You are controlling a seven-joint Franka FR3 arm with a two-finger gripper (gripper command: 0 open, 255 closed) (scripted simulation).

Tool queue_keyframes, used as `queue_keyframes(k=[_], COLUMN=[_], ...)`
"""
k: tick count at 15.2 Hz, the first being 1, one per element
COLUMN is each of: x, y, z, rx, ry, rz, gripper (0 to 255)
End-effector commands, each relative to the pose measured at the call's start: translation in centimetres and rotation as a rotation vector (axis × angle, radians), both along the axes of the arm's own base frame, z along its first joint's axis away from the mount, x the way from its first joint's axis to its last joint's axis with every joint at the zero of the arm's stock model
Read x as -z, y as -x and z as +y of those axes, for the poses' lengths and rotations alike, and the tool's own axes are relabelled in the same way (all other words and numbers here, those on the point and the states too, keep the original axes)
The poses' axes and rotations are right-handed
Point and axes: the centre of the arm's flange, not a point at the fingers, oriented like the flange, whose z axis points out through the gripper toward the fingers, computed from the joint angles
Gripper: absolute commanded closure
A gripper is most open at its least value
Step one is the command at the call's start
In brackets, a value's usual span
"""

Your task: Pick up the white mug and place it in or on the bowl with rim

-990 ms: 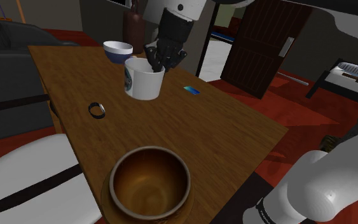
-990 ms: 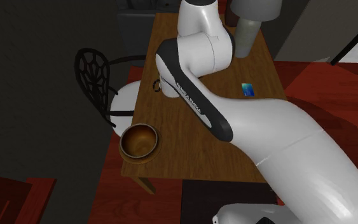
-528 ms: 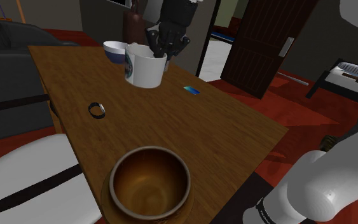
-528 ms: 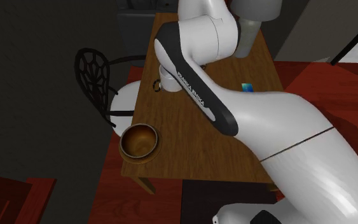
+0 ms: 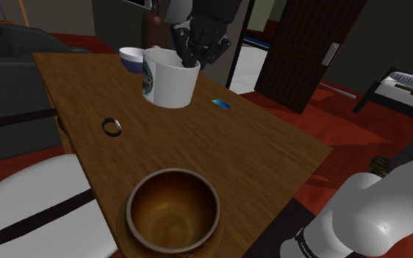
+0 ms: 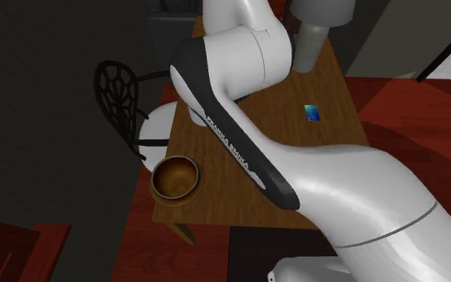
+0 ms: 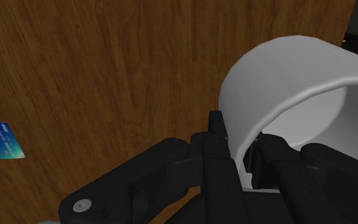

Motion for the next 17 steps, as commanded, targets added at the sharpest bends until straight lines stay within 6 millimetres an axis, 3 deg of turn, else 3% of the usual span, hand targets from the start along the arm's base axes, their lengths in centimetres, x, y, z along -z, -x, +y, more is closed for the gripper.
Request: queue_keyframes(k=[1, 12, 17], x=[0.1, -0.7, 2.0], y=[2.2, 15.2, 15.2], z=[1.2, 8.0, 8.0], rx=[0.001, 0.001, 0.001], ry=[0.000, 0.000, 0.000], rz=[0.000, 0.000, 0.000], gripper=[255, 255, 255])
